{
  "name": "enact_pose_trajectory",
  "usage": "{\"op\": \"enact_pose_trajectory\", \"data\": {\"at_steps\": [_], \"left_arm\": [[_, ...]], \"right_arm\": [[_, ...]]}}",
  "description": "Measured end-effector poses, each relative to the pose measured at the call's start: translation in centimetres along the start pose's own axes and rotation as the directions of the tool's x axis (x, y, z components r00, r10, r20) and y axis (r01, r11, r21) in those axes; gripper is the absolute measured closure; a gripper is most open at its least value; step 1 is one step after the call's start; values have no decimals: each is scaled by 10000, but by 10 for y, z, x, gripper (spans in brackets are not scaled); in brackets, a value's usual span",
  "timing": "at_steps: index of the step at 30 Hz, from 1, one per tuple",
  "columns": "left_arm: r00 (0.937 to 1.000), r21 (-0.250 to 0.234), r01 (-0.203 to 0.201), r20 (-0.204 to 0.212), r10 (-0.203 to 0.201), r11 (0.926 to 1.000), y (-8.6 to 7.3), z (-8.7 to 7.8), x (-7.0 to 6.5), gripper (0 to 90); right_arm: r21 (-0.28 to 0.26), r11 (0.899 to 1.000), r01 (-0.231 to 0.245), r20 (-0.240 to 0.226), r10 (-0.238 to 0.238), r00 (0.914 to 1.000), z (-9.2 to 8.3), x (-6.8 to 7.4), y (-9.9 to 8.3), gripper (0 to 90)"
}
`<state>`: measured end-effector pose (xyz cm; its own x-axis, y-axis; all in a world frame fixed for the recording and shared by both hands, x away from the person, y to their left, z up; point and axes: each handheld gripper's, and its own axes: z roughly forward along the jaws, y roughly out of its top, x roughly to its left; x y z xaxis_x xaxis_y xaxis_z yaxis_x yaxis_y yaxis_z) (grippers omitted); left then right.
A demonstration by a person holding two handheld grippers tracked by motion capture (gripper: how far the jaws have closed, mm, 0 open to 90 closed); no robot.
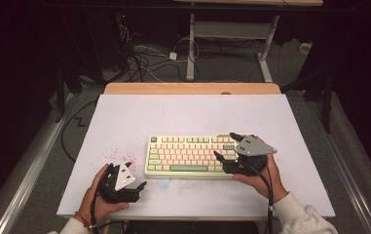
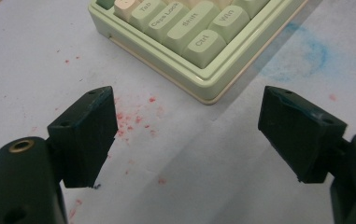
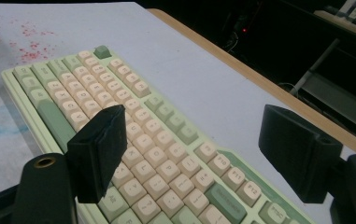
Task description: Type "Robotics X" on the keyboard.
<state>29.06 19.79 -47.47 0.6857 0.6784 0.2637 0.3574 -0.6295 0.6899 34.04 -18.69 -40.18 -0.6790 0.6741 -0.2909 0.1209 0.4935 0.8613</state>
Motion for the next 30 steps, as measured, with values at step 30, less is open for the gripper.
{"op": "enact_pose_trajectory", "data": {"at_steps": [30], "left_arm": [[9998, -438, 174, 80, -171, 9989, 3, -7, 0, 232]], "right_arm": [[449, 9989, -140, 1205, 85, 9927, -56, -10, -64, 238]]}}
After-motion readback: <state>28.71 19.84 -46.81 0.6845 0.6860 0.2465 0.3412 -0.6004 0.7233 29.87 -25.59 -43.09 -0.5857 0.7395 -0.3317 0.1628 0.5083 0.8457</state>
